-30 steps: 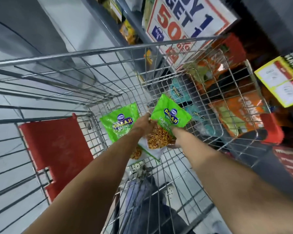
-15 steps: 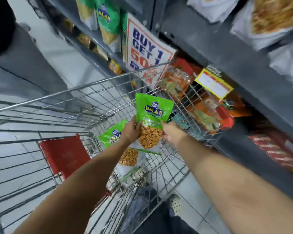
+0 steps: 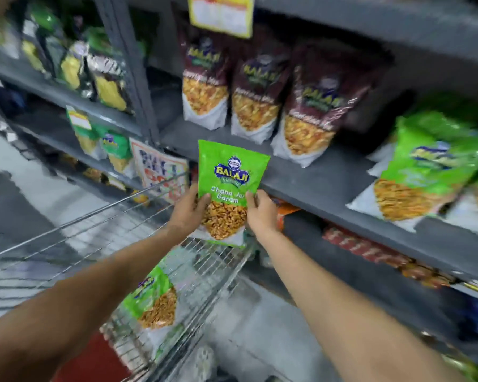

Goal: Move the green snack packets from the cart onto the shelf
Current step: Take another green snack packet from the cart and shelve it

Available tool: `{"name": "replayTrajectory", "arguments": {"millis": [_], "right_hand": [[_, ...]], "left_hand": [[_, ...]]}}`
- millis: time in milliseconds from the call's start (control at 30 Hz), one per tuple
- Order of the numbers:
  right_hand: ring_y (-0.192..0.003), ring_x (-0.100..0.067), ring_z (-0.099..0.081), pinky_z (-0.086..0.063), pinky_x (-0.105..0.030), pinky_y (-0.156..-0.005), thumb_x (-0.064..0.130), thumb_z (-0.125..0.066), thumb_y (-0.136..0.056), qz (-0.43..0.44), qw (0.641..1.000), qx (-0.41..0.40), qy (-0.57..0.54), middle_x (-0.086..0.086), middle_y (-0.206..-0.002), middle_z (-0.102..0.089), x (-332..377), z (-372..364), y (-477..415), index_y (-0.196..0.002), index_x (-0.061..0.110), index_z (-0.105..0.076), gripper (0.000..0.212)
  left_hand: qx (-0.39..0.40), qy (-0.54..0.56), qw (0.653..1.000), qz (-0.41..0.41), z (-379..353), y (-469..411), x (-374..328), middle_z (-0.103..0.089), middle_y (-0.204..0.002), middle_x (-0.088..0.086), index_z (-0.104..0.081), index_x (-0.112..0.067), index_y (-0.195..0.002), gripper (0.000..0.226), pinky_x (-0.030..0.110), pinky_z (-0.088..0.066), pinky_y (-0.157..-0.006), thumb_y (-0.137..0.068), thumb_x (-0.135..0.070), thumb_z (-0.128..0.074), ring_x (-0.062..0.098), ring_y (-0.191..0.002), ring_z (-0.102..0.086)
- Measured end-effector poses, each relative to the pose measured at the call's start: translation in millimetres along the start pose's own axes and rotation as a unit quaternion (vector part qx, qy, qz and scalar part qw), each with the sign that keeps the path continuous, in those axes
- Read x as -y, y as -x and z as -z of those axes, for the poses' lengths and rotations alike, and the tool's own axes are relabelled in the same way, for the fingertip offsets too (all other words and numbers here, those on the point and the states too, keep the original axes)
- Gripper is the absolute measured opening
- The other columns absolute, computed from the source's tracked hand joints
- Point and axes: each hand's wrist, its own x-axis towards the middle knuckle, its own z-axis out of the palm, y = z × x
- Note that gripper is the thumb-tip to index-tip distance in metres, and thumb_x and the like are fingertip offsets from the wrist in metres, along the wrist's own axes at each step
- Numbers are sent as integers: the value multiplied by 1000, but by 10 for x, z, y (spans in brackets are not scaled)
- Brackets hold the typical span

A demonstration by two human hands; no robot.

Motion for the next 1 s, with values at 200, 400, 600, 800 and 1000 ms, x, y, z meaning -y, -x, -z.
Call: {"name": "replayTrajectory", "arguments": {"millis": [200, 400, 600, 800, 1000], "right_hand": [[-68, -22, -43, -26, -31, -63, 27, -46, -97, 7, 982, -184, -48, -11, -70, -50, -186, 1280, -25, -75, 15, -40, 25], [-84, -35, -60, -36, -35, -69, 23, -51, -95, 3, 941, -334, -45, -25, -91, -66, -665, 2688, 128, -95, -4, -61, 29], [-85, -18, -55, -38, -25, -74, 24, -50, -96, -8, 920, -388, -52, -11, -94, -64, -1121, 3680, 151, -102, -2, -62, 29], [-80, -18, -52, -40, -28, -74, 25, -47, -97, -15, 926, -375, -22, -9, -85, -59, -1456, 4230, -29, -99, -3, -61, 31], [-79, -22, -56, -42, -33, -72, 25, -46, -97, -23, 943, -331, 11, -16, -84, -62, -1797, 4237, -218, -101, -2, -61, 31]], "left_hand": [[49, 40, 991, -119, -679, -112, -1208, -67, -105, 11, -51, -10, -123, 41, 44, -50, -86, -88, -32, -50, 31, -95, -63], [162, 125, 962, -183, -1705, -32, -2201, -67, -109, 10, -48, -21, -122, 46, 50, -51, -89, -83, -43, -54, 21, -95, -62], [219, 128, 952, -174, -2708, 11, -2858, -64, -112, 21, -43, -18, -126, 63, 54, -49, -90, -75, -53, -54, 34, -100, -62], [237, 88, 960, -119, -3111, 97, -3373, -31, -154, 12, -17, -12, -149, 63, 40, -34, -112, -96, -23, -50, 30, -139, -33], [221, 34, 970, -100, -3395, 40, -3274, -53, -131, 20, -25, -12, -144, 52, 39, -55, -80, -98, -19, -46, 27, -94, -61]]}}
